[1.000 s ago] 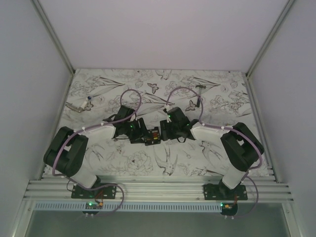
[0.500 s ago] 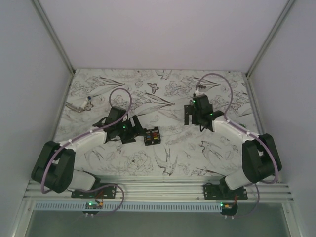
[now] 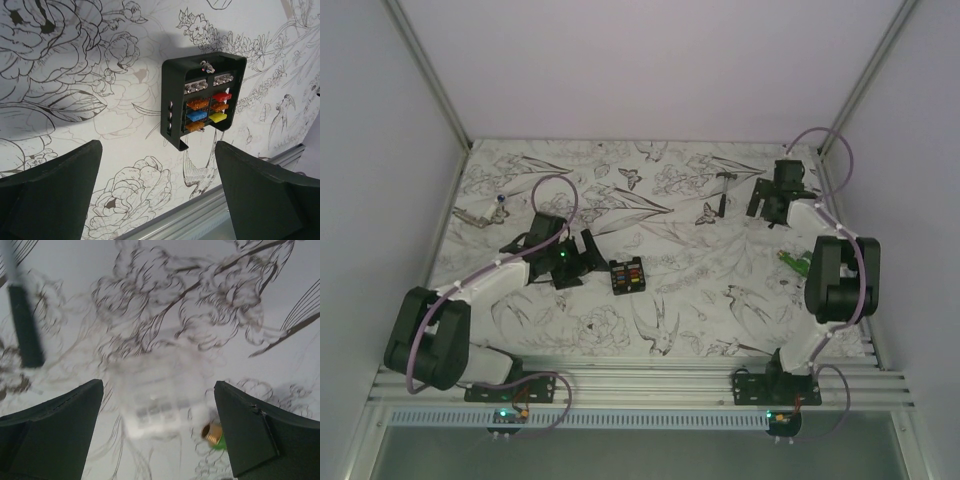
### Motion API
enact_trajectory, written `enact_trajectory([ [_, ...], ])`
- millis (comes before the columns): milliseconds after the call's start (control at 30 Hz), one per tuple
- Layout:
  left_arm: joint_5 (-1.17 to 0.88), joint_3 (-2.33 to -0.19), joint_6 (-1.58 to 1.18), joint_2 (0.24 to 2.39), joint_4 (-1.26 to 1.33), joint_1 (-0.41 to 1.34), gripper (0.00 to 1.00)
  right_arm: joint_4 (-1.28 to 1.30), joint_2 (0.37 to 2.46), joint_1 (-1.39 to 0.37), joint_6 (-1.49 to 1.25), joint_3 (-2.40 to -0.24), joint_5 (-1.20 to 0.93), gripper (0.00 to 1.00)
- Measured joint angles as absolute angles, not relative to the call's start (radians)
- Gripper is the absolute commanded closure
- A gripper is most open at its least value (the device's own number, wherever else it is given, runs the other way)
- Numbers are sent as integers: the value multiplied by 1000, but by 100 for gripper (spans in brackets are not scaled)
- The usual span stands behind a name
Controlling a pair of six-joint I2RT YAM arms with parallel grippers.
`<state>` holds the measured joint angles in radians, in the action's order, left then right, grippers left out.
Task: Snap on the fuse box
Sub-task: Move the fuse box cover to the center of the board.
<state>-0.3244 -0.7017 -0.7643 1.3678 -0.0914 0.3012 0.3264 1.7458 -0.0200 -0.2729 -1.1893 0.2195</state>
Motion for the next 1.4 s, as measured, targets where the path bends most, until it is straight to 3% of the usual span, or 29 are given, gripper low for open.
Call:
enact_trajectory([
  [400,-347,-735,-735,1421,-101,279,0,358,1942,54,-294,-1316,132,0],
  [633,-347,-734,-732,1417,-102,278,0,371,1944,10,-287,-1295,113,7],
  [1033,-347,-672,-740,1335,-104,276,0,361,1887,-290,-189,-1188,136,9],
  [1400,-346,-646,-759,1301,-104,303,0,387,1777,-474,-169,-1075,261,0],
])
